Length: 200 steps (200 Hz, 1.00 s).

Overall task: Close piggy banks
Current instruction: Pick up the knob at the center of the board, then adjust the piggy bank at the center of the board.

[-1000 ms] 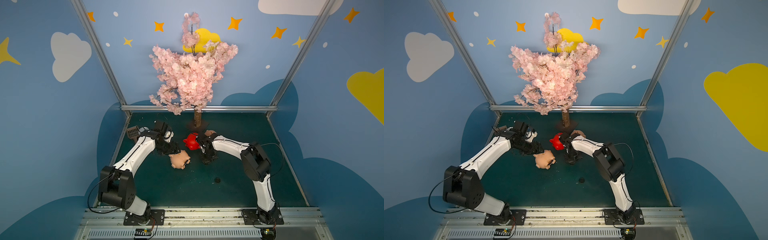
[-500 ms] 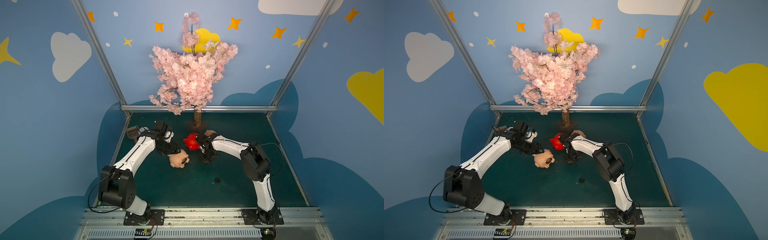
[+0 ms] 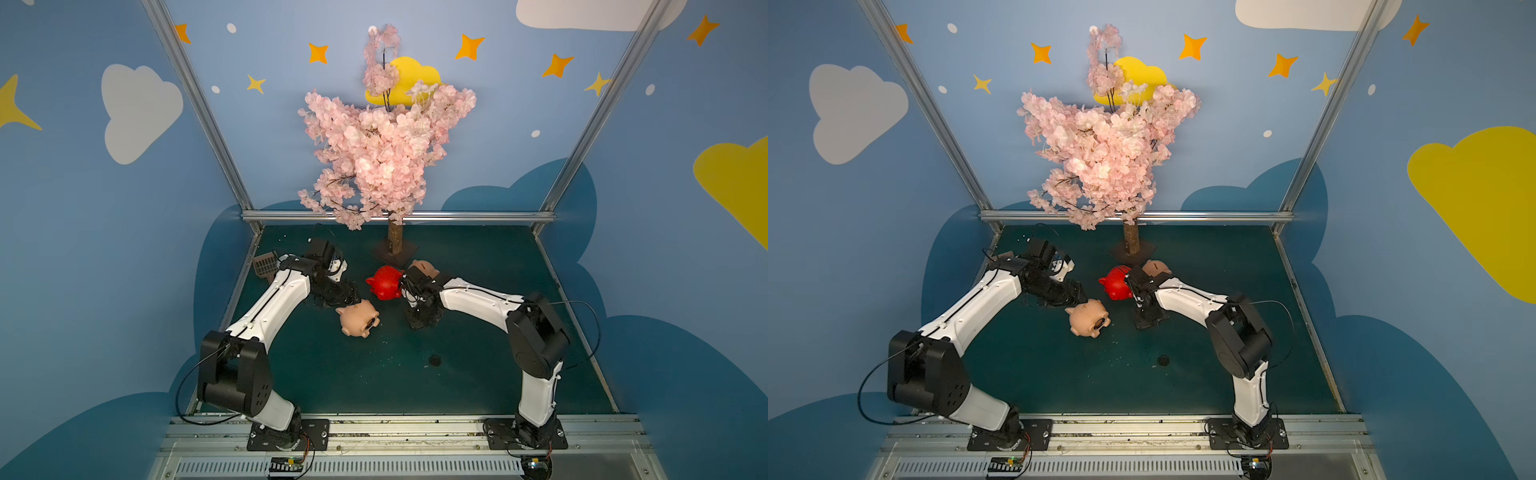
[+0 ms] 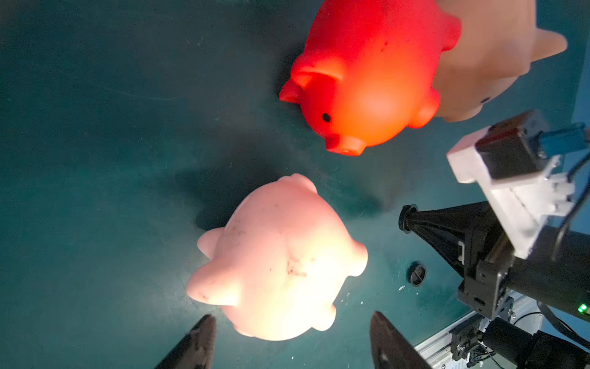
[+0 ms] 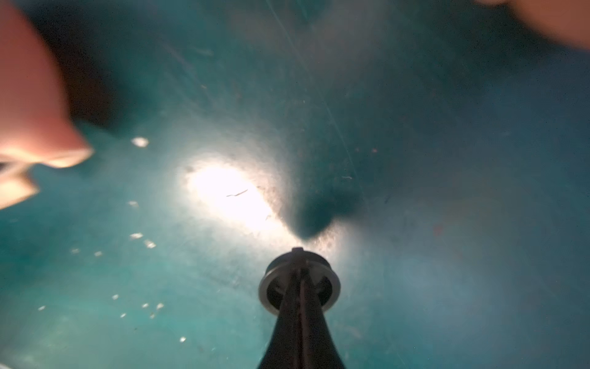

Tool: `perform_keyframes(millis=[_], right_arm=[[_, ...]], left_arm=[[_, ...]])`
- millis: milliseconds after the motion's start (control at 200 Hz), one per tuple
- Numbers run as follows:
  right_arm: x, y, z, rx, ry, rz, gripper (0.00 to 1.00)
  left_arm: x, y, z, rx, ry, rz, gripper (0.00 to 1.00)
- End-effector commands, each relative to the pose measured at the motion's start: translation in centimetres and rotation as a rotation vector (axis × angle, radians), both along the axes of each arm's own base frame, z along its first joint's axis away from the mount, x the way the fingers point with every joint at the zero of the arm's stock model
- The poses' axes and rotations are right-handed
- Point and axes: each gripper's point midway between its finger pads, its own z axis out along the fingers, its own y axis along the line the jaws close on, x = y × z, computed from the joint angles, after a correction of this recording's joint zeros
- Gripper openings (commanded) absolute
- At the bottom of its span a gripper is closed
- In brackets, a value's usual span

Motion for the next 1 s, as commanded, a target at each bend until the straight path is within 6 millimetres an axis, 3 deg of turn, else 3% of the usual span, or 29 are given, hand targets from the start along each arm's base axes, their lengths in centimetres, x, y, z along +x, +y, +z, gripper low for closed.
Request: perform_keyframes(millis=[0, 245, 440, 566, 616, 776, 936, 996], right_arm=[[0.8, 0.5, 2.7, 0.098, -0.094, 0.011, 0.0], [-0.1, 0.5, 6.2, 0.264, -0.217, 0.041, 0.0], [-1.1, 0.6, 8.3, 0.389, -0.295, 0.077, 0.0], [-1.7, 0.5, 8.7, 0.439, -0.316, 0.093, 0.0], [-2.0, 0.4, 8.8, 0.452, -0.319, 0.096, 0.0], [-2.4, 0.0, 8.9, 0.47, -0.327, 0.095, 0.0], [-2.6, -0.2, 8.9, 0.477, -0.324, 0.097, 0.0], [-2.5, -0.4, 8.9, 0.476, -0.328, 0.09, 0.0]], left_arm=[[0.2, 0.1, 1.0, 0.006, -0.007, -0.029, 0.76], [1.0, -1.1, 2.2, -0.021, -0.034, -0.154, 0.81], [0.6, -2.3, 1.0, 0.101, -0.046, -0.331, 0.87], [0.7, -2.3, 0.1, 0.161, -0.074, -0.407, 0.9], [0.6, -2.6, -0.3, 0.161, -0.091, -0.45, 0.97], [-0.4, -2.9, -1.2, 0.217, -0.08, -0.56, 0.97], [0.1, -0.9, -3.0, 0.374, -0.006, -0.541, 0.97], [-0.3, -1.2, -3.4, 0.355, 0.024, -0.546, 0.97]])
